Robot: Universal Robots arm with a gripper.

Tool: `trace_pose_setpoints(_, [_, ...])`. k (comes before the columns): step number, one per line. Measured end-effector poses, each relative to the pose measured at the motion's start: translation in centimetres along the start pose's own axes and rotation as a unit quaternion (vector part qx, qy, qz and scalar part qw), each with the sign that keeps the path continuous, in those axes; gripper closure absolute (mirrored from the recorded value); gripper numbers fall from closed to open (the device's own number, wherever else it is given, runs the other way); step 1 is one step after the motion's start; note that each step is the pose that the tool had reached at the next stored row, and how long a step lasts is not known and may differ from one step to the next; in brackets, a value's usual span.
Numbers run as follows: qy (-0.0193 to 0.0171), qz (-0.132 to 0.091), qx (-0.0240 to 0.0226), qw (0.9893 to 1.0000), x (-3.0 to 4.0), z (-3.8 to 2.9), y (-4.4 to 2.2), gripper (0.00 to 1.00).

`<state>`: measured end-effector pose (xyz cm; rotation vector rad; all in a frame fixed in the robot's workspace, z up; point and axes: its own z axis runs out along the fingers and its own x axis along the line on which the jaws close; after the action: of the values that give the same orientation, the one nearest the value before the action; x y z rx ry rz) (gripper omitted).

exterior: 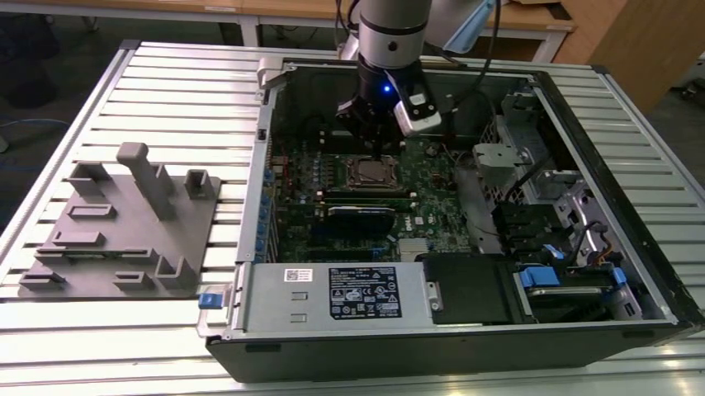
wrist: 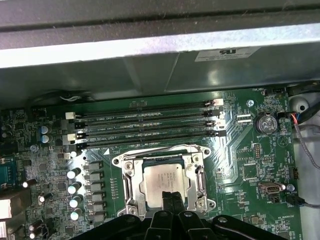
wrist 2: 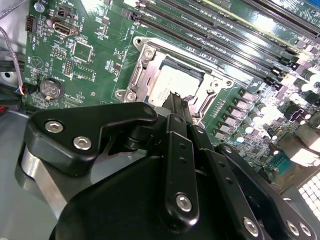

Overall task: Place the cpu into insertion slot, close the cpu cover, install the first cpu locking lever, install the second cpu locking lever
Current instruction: 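Install the second cpu locking lever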

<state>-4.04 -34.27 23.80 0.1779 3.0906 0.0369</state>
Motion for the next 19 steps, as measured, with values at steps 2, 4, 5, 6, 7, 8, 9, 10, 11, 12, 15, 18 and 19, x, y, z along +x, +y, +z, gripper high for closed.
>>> trace_pose_setpoints(2, [0.0,0.0,0.0001,1.0,0.01,0.11,0.0,0.9])
trace_pose_setpoints(4, [0.0,0.0,0.0001,1.0,0.01,0.11,-0.01,0.9])
trace_pose_setpoints(5, [0.0,0.0,0.0001,1.0,0.01,0.11,-0.01,0.9])
trace_pose_setpoints(6, [0.0,0.0,0.0001,1.0,0.01,0.11,-0.01,0.9])
trace_pose_setpoints(7, [0.0,0.0,0.0001,1.0,0.01,0.11,-0.01,0.9])
trace_pose_setpoints(8, [-0.0001,0.0,0.0001,1.0,0.01,0.12,-0.02,0.9])
trace_pose_setpoints(9, [-0.0002,0.0,0.0005,1.0,0.0,0.12,-0.05,0.9])
trace_pose_setpoints(10, [-0.0002,0.0,0.0012,1.0,0.0,0.11,-0.1,0.9])
trace_pose_setpoints(11, [-0.0002,0.0,0.002,1.0,-0.01,0.11,-0.16,0.9])
trace_pose_setpoints(12, [-0.0003,0.0,0.0026,1.0,-0.02,0.11,-0.22,0.9])
trace_pose_setpoints(15, [-0.0005,0.0,0.0043,1.0,-0.05,0.1,-0.48,0.9])
trace_pose_setpoints(18, [-0.0006,0.0,0.005,1.0,-0.09,0.1,-0.86,0.9])
trace_pose_setpoints(19, [-0.0006,0.0,0.0052,1.0,-0.11,0.09,-1.0,0.9])
